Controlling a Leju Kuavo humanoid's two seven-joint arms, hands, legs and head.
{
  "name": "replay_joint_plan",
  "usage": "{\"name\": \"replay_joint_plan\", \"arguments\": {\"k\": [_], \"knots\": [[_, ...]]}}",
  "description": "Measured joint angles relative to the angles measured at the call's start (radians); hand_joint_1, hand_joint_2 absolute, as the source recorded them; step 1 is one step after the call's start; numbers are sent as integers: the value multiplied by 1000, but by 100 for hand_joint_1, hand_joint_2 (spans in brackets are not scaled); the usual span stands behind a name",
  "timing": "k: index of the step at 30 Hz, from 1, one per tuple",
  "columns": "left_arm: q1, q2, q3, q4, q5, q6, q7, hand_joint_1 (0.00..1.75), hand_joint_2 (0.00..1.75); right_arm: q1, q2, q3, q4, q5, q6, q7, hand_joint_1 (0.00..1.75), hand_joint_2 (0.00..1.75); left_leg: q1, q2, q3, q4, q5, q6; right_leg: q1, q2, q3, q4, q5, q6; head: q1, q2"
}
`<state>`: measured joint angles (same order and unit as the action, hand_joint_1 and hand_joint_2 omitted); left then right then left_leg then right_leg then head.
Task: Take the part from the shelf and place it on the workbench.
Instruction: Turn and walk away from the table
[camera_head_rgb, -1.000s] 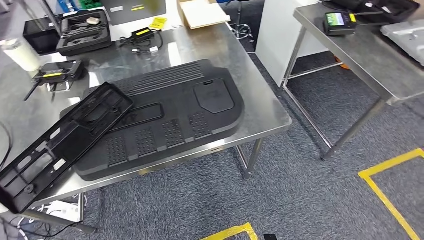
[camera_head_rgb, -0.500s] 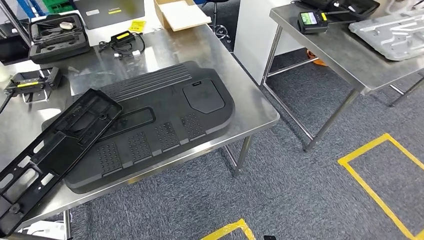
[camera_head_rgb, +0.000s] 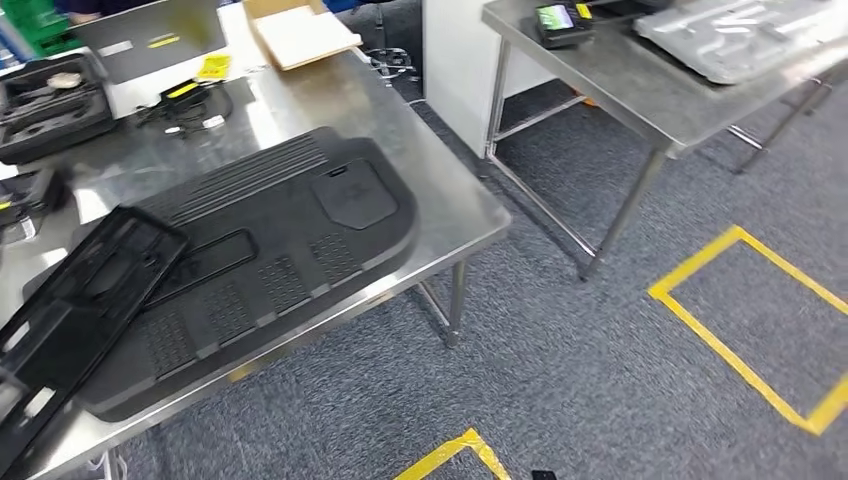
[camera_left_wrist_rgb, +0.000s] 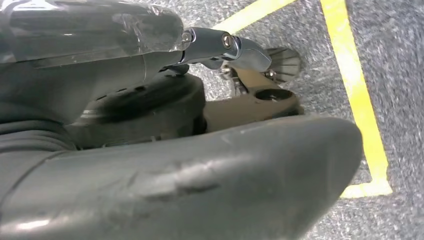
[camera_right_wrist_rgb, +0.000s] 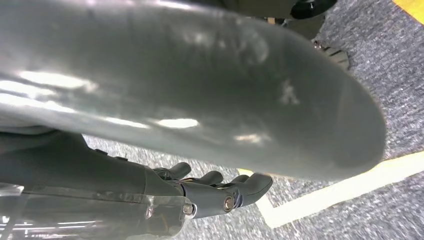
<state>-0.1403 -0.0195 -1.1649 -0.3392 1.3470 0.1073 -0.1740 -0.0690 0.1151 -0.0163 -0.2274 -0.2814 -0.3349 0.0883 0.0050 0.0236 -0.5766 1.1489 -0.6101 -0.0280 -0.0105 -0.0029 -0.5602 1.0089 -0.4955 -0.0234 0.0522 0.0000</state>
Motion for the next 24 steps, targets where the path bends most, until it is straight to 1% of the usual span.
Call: {"name": "replay_joint_plan", "arguments": {"k": [1,2,3,4,5,6,7,8,9,10,11,12,13,14,15,16,17,18,19,20,21,22,23,24], "knots": [[2,0,-1,0,1,-2,0,0,0,0,0,2,0,-1,0,3,0,0,1,-8,-30,69,-32,-3,0,7,-1,0,0,-2,-3,0],[4,0,-2,0,3,-2,0,0,0,0,0,3,0,-1,0,5,0,0,2,-11,-55,125,-51,-5,0,16,0,1,0,-2,-5,0],[6,0,-3,0,4,-2,0,0,0,0,0,3,0,-2,0,5,0,0,3,-13,-67,148,-49,-5,0,26,0,1,0,-2,-6,0],[8,0,-4,1,5,-2,0,0,0,0,0,3,0,-3,1,6,0,0,4,-14,-61,131,-27,-5,0,36,1,2,0,-2,-7,0],[9,0,-4,1,5,-3,0,0,0,1,0,4,0,-5,2,4,0,0,6,-19,-38,77,11,-4,0,47,3,3,-1,0,-7,0],[9,0,-5,1,6,-4,0,0,0,1,0,5,0,-7,3,1,0,0,8,-34,-9,5,48,-1,-1,57,4,4,-2,2,-8,0],[9,0,-5,1,6,-4,1,0,0,0,0,6,0,-9,5,-3,0,0,10,-53,18,-61,76,2,0,67,3,7,-4,5,-9,0],[9,0,-6,2,7,-6,1,0,0,-1,0,7,0,-11,6,-7,0,0,11,-69,35,-105,91,5,0,75,1,9,-4,11,-10,0],[8,0,-8,2,7,-7,1,0,0,-1,0,9,0,-14,6,-11,0,0,10,-80,40,-125,93,8,0,83,-3,11,-3,17,-10,0],[8,0,-10,2,7,-8,1,0,0,-1,0,12,1,-17,7,-15,0,0,8,-79,41,-129,92,13,-1,90,-6,11,-2,24,-10,0],[7,0,-12,2,7,-9,1,0,0,1,0,15,1,-20,7,-18,0,0,8,-72,41,-131,93,19,-3,97,-8,11,-1,31,-10,0],[5,-1,-13,2,7,-10,1,0,0,3,0,17,1,-22,7,-20,0,0,8,-63,42,-136,96,26,-4,92,-11,16,-5,37,-9,0],[4,-1,-14,2,7,-10,1,0,0,4,0,18,1,-24,6,-22,0,0,9,-54,44,-140,98,33,-4,78,-18,34,-18,42,-5,0],[3,-1,-14,2,6,-11,1,0,0,3,0,19,1,-25,6,-22,0,0,10,-43,45,-145,101,39,-4,59,-36,74,-43,45,0,0],[3,-1,-15,3,6,-11,1,0,0,2,0,20,1,-25,6,-22,0,0,9,-32,46,-146,101,43,-4,36,-63,131,-74,48,7,0],[4,-1,-16,3,5,-11,1,0,0,0,0,21,1,-25,5,-19,0,0,7,-20,46,-147,100,46,-4,22,-94,198,-106,52,12,0],[5,-1,-17,4,5,-11,1,0,0,-1,0,23,1,-25,5,-15,0,0,5,-8,46,-146,99,47,-5,16,-122,256,-127,54,15,0],[5,-1,-17,5,4,-11,1,0,0,0,0,25,1,-26,7,-11,0,0,4,2,47,-146,98,48,-6,12,-136,287,-131,56,16,0],[5,-1,-18,5,4,-11,1,0,0,2,0,28,1,-28,9,-8,0,0,4,10,47,-146,97,48,-7,9,-132,280,-116,57,16,0],[4,-1,-19,6,4,-10,1,0,0,3,1,31,1,-30,12,-7,0,0,3,18,49,-145,96,47,-7,4,-108,234,-86,56,17,0],[4,-1,-20,6,4,-9,1,0,0,4,1,33,1,-33,14,-7,0,0,3,25,51,-144,94,44,-7,-7,-73,165,-51,54,19,0],[4,-1,-21,6,4,-8,2,0,0,3,2,36,1,-37,16,-8,0,0,1,31,52,-142,91,40,-4,-23,-40,97,-26,50,21,0],[4,-1,-21,6,4,-7,2,0,0,1,2,38,1,-39,17,-9,0,0,-1,36,53,-140,88,36,-1,-35,-17,48,-11,45,23,0],[4,-1,-22,7,3,-6,2,0,0,0,3,41,1,-41,17,-11,0,0,-3,40,54,-139,86,31,2,-42,-7,22,-8,38,22,0]]}}
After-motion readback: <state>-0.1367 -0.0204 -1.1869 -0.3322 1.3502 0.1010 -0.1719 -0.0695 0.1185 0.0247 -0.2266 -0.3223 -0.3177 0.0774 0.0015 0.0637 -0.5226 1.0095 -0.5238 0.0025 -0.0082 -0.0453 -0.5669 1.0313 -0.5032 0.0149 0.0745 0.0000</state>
